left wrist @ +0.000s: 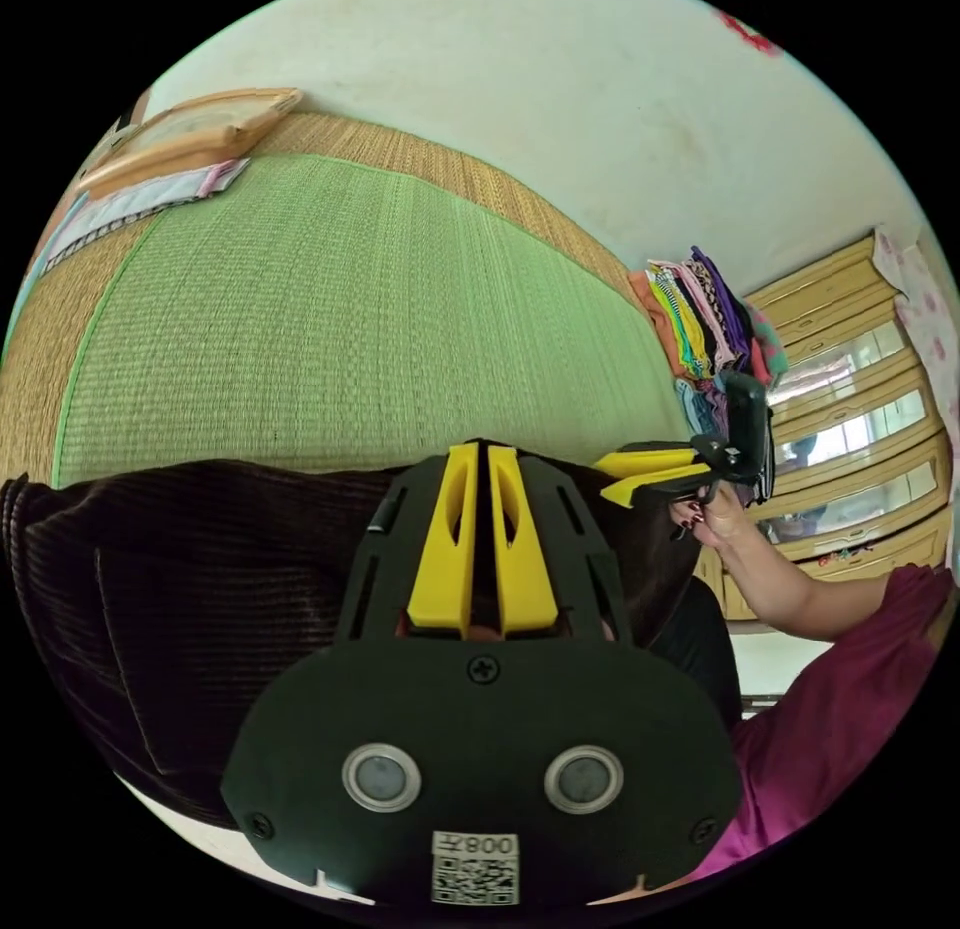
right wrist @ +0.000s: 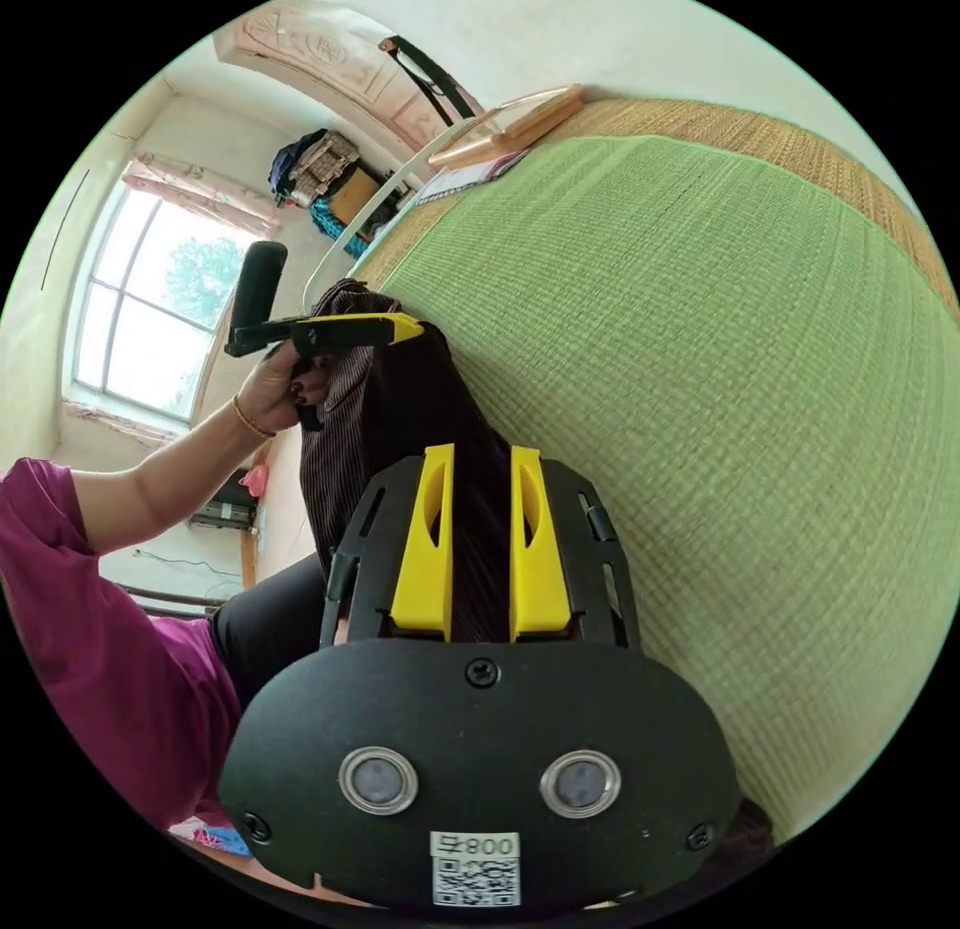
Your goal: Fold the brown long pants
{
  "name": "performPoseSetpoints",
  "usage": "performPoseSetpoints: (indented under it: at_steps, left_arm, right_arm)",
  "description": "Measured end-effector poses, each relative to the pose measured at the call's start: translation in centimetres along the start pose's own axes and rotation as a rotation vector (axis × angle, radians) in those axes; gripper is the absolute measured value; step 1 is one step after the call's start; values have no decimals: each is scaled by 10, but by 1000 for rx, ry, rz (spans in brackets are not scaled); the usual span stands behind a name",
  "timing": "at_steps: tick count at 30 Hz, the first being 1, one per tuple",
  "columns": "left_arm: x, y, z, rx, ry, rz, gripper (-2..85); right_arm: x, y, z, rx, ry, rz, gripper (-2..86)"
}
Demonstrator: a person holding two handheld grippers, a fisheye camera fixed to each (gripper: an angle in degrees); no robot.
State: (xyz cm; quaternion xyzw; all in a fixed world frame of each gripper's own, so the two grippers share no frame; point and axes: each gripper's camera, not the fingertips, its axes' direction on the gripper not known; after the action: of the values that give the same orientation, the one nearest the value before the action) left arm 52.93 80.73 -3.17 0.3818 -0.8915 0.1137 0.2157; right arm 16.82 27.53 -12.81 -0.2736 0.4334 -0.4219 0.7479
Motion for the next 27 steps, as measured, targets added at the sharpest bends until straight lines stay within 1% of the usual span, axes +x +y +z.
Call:
performPoseSetpoints:
  at_steps: [2,5,8,13,16,19,21,23,25,27]
  left_arm:
    - [-15,24,-4,77,43,18,18]
    - [-29,55,-4,140,60,46,14]
    - [-51,87,4,192,102,33,13]
    - [-80,132,29,239,170,14,12]
    - [-95,155,46,252,190,-3,11]
    - [-108,173,59,276,193,-13,12]
    - [-115,181,69,280,195,-17,12]
    - [-124,192,86,276,197,-26,12]
    - [-129,201,98,285,207,-37,12]
    - [-134,210,107,296,217,-43,12]
  right_arm:
    - [-7,-13,5,-15,5,-13,92]
    - [-22,-22,-6,21,-7,-62,93]
    - [-28,-20,-18,25,26,-74,92]
    - [-26,-22,-23,10,73,-41,79]
    - [-28,-33,-24,12,77,-26,48]
    - [-52,-46,-51,85,177,-79,24]
    - [-65,-56,-66,102,351,-104,12]
    - [-57,-63,-66,90,455,-68,9]
    - [-43,-66,-68,64,369,-37,9]
    - [-31,-61,-77,122,197,-25,15]
